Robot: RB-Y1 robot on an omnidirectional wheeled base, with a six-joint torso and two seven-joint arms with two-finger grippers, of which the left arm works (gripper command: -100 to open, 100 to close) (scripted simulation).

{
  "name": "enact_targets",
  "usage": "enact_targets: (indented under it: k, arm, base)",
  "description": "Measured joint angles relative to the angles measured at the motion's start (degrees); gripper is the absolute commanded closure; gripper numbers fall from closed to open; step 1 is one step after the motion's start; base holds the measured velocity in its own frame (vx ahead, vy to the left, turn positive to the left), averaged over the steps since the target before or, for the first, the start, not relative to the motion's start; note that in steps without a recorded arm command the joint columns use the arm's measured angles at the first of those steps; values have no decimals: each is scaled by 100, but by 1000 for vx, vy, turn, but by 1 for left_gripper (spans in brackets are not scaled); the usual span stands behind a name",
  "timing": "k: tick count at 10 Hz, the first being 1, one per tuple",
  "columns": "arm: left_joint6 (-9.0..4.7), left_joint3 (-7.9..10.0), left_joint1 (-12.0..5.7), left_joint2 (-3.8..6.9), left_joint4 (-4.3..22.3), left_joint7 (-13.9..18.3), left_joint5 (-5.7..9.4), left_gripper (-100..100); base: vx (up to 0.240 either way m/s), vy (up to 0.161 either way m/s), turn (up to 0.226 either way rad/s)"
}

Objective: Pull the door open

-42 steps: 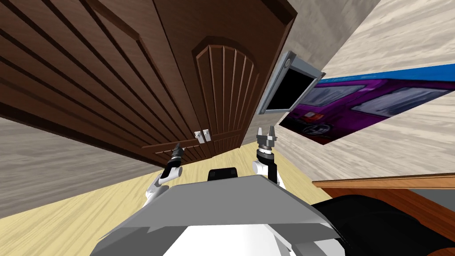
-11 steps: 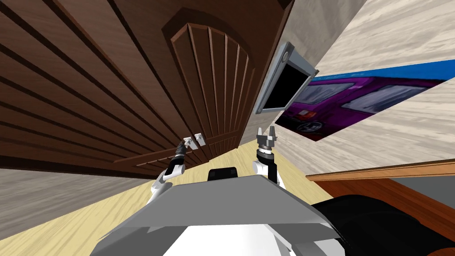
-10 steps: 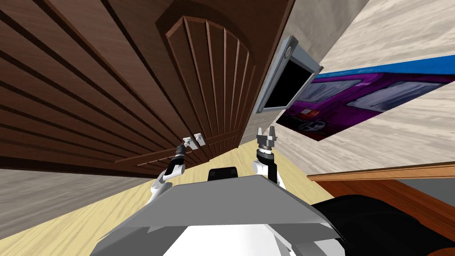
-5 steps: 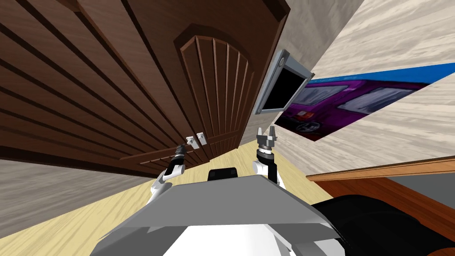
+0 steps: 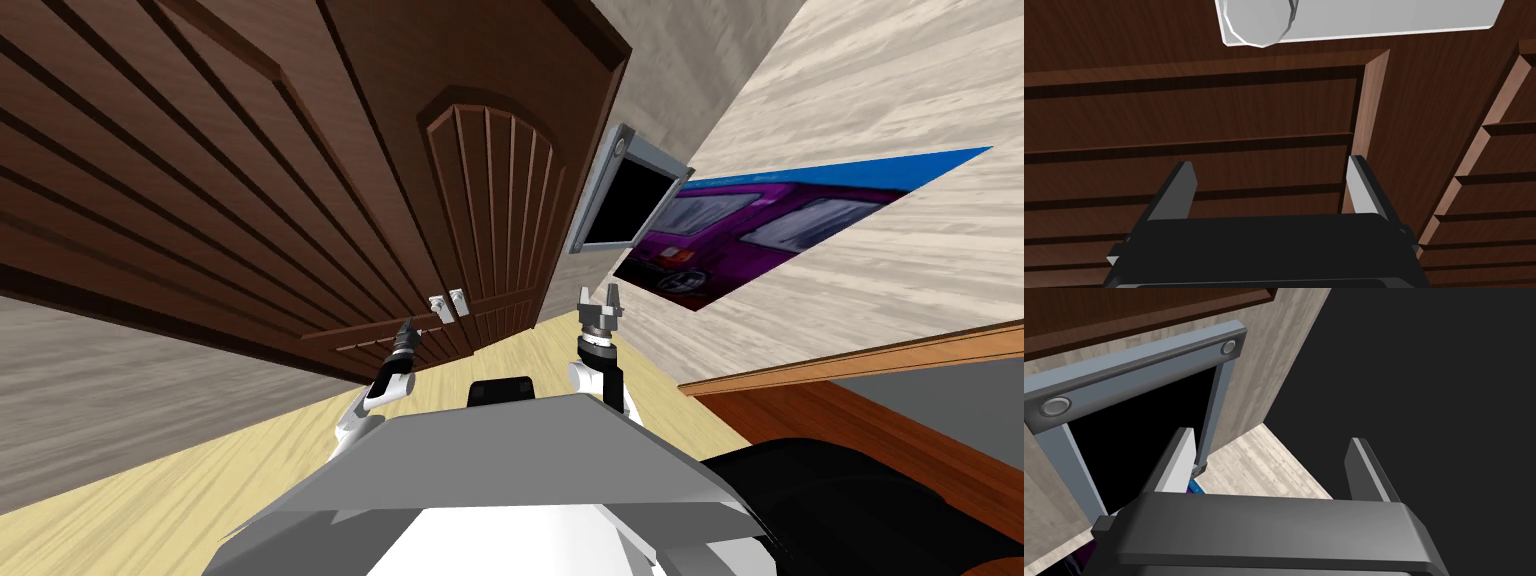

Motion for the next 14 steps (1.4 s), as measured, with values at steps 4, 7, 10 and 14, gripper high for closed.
enact_targets:
  k: [4, 7, 10, 14]
  arm:
    - [16, -58, 75, -65, -126, -7, -18, -100]
    - [-60, 128, 67, 44, 182, -5, 15, -100]
    - [-43, 188, 5, 11, 214, -48, 9, -100]
    - [-25, 48, -221, -82, 159, -71, -21, 100]
  base:
    - [-61, -10, 45]
    - [110, 93, 66]
    - [195, 17, -79]
    - [139, -57, -81]
